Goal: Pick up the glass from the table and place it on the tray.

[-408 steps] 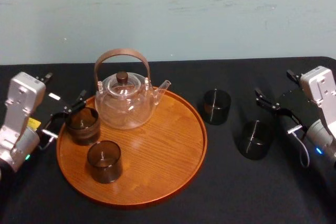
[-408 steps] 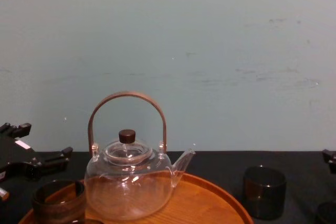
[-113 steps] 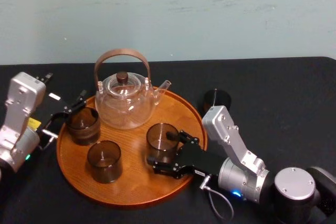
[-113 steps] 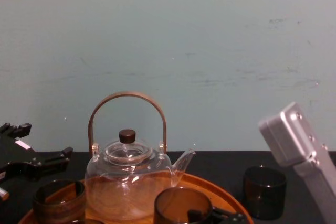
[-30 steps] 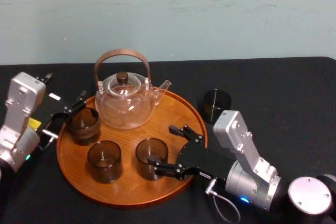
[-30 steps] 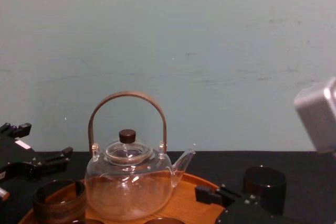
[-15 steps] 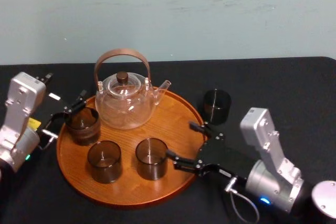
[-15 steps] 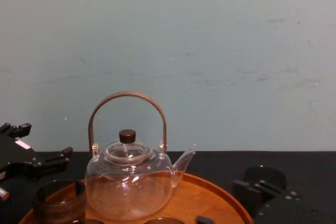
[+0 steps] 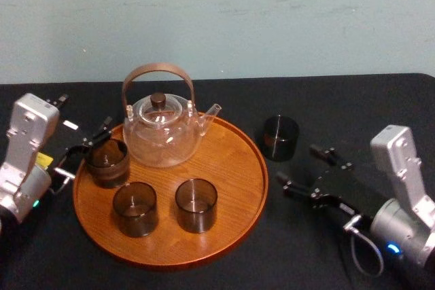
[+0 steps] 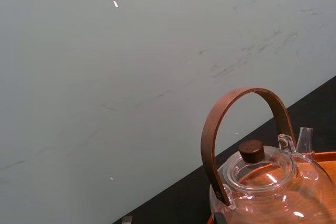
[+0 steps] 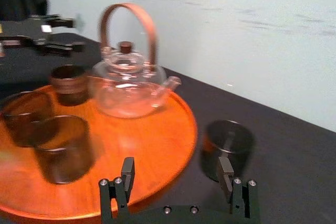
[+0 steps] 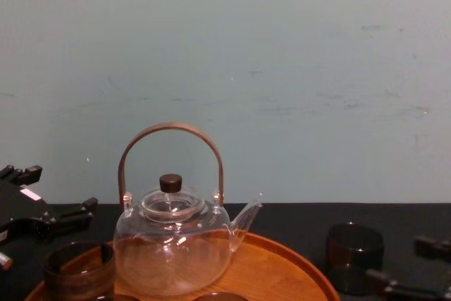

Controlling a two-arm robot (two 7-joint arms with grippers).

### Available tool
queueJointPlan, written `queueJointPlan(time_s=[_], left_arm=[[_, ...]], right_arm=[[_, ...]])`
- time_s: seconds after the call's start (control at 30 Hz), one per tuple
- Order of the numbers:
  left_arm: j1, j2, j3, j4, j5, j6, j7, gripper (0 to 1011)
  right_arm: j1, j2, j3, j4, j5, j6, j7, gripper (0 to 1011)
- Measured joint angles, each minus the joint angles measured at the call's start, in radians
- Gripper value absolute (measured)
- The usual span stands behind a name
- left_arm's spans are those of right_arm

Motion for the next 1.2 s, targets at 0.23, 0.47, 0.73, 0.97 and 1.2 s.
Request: queueJointPlan(time_s=[0.23,0.47,0.73,0.97,1.2], left_arm=[[0.000,0.000,0.000,0.000,0.000,0.000,0.000,1001],[0.000,0.000,0.000,0.000,0.000,0.000,0.000,1001],[0.000,0.000,0.000,0.000,0.000,0.000,0.000,1001],[0.000,0.000,0.000,0.000,0.000,0.000,0.000,1001],[0.000,0.000,0.000,0.000,0.000,0.000,0.000,1001]], right_arm=[[-0.006,0.004,0.062,0.013,0.007,0.010,-0.027,1002],[0.022,-0.008,0.083,0.052,0.007,0.029,-0.028,1002],[0.069,-0.027,0.080,0.109,0.012,0.052,-0.014,1002],[0.101,-0.037,0.070,0.145,0.003,0.057,-0.013,1002],[0.120,-0.048,0.063,0.171,-0.010,0.056,-0.012,1002]])
